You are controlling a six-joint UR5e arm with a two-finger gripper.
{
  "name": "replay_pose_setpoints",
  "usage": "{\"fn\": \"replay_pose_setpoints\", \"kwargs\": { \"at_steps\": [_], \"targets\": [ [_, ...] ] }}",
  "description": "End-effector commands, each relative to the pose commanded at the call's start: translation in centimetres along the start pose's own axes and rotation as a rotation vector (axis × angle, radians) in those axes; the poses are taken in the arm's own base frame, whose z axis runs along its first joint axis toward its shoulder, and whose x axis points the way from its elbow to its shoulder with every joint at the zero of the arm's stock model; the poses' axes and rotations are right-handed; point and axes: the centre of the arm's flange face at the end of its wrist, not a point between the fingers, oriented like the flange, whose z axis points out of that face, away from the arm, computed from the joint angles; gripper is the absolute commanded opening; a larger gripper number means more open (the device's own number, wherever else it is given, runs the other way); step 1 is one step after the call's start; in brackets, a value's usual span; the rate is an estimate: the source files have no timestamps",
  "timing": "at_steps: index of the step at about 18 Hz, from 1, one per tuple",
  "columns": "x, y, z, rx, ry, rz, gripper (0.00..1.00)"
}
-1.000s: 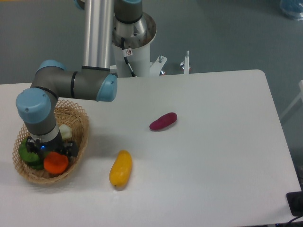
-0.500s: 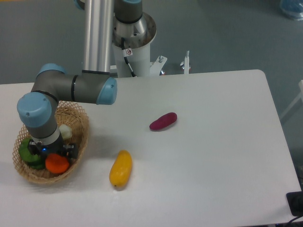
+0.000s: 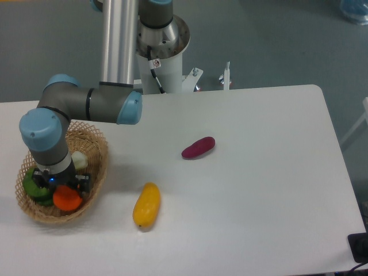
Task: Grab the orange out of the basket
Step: 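Close the gripper on the orange, then lift the orange out of the basket and carry it away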
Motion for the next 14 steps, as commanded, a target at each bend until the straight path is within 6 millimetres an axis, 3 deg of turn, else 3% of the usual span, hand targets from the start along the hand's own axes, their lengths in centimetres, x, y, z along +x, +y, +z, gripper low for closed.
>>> {"fn": "replay_pose_setpoints", "kwargs": {
  "at_steps": [4, 7, 9, 12, 14],
  "targets": [
    [-0.3, -0.2, -3.1, 0.048, 0.028, -0.009, 0.58],
    [-1.7, -0.5, -4.0, 0.064, 0.027, -0.029, 0.58],
    [-4.7, -1.2, -4.4, 0.072, 0.014, -0.064, 0.58],
    [-9.1, -1.6, -6.8, 0.110, -0.008, -0.100, 0.58],
    [-14.1, -1.9, -8.3, 0.136, -0.031, -0.160, 0.58]
  ]
}}
